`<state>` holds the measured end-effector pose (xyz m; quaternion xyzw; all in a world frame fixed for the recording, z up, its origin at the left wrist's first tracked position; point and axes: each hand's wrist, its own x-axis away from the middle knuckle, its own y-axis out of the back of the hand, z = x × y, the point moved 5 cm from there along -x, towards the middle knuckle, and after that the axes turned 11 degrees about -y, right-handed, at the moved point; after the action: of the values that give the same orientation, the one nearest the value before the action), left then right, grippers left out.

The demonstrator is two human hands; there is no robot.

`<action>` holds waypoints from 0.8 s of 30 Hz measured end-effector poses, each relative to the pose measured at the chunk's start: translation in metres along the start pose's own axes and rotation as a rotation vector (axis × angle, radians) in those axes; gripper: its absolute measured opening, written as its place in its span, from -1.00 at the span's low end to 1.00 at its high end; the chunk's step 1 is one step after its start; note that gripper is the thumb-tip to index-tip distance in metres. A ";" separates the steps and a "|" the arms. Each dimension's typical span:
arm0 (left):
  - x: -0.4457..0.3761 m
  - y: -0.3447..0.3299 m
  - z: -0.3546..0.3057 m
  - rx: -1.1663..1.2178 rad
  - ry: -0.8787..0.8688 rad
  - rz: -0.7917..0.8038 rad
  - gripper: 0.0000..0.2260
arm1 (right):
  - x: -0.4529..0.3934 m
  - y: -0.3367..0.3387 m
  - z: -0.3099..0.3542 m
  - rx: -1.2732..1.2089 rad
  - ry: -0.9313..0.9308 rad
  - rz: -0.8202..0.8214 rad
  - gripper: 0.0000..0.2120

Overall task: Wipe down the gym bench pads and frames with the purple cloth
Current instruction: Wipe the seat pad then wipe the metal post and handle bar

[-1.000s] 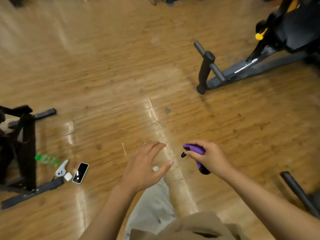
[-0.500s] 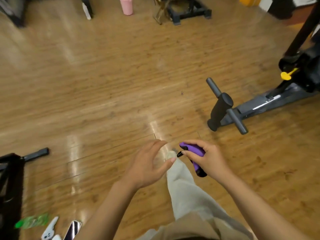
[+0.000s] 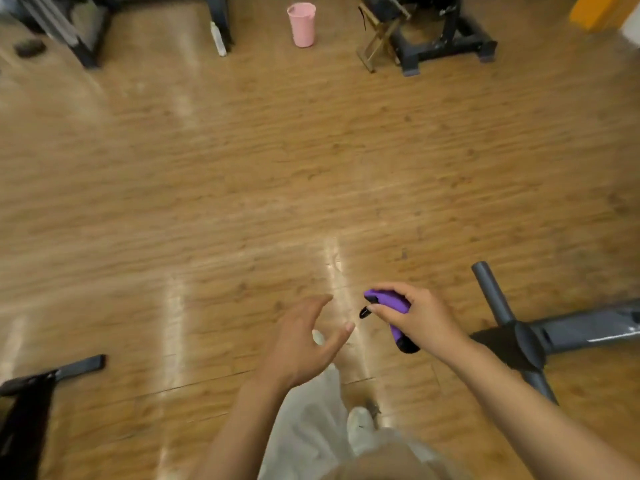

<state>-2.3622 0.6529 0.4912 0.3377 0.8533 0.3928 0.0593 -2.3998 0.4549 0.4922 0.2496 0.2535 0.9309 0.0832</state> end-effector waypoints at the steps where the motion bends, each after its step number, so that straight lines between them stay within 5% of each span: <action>1: -0.021 0.002 0.012 0.009 0.017 0.024 -0.39 | -0.023 0.000 0.006 0.012 0.005 0.008 -0.70; 9: -0.234 0.085 0.084 0.010 0.022 0.111 -0.36 | -0.222 0.016 0.080 0.182 -0.064 0.078 -0.67; 16: -0.418 0.188 0.088 -0.043 -0.124 0.093 -0.36 | -0.388 0.072 0.187 0.125 -0.034 -0.032 -0.68; 24: -0.598 0.235 0.137 -0.053 -0.020 0.013 -0.39 | -0.581 0.106 0.207 0.069 -0.107 0.068 -0.72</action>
<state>-1.7299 0.4753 0.4667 0.3453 0.8398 0.4123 0.0743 -1.7976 0.2895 0.4559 0.3102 0.2718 0.9092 0.0565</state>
